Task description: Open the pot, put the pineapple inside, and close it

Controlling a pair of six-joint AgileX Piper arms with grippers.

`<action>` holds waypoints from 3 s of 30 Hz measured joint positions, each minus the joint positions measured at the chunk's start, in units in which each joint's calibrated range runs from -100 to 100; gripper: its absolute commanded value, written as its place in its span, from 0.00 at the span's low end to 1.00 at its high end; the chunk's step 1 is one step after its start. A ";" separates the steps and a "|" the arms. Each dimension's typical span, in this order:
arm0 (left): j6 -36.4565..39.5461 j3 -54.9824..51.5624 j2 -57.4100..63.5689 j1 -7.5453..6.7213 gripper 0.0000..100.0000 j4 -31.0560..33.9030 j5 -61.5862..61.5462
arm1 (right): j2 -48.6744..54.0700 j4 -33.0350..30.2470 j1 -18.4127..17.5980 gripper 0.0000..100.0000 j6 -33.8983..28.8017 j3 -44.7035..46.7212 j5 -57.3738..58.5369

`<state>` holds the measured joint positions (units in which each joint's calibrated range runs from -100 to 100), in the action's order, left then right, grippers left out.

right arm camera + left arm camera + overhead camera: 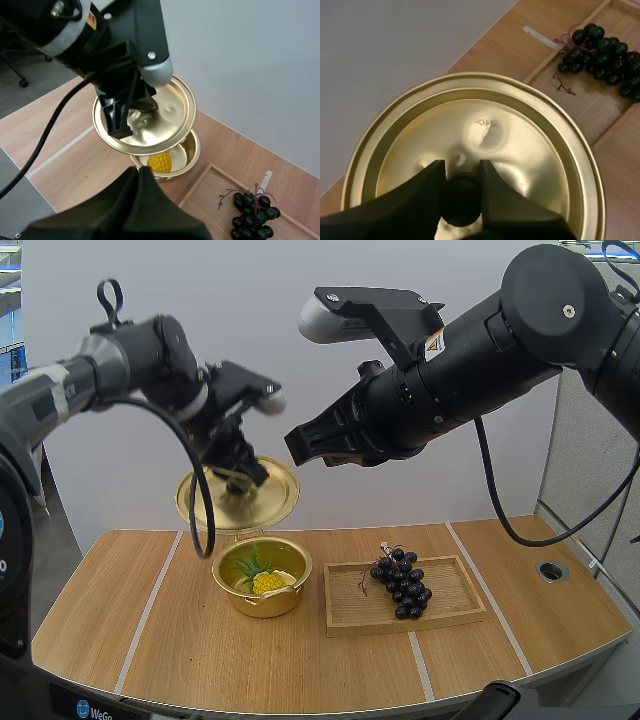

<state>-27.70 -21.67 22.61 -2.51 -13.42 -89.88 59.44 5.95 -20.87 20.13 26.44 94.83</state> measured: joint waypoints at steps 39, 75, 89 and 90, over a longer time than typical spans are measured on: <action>-8.33 -8.99 -21.48 0.00 0.00 -7.60 18.14 | 0.00 0.00 0.00 0.00 0.00 0.00 0.00; -10.64 -8.99 -23.21 0.00 1.00 -9.18 16.59 | 0.00 0.00 0.00 0.00 0.00 0.00 0.00; -7.89 5.92 5.41 0.00 1.00 -7.34 8.10 | 0.00 0.00 0.00 0.00 0.00 0.00 0.00; -7.41 6.87 6.29 0.00 1.00 -7.04 7.87 | 0.00 0.00 0.00 0.00 0.00 0.00 0.00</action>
<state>-35.11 -14.79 28.90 -2.51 -20.46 -82.01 59.44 5.95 -20.87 20.13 26.44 94.83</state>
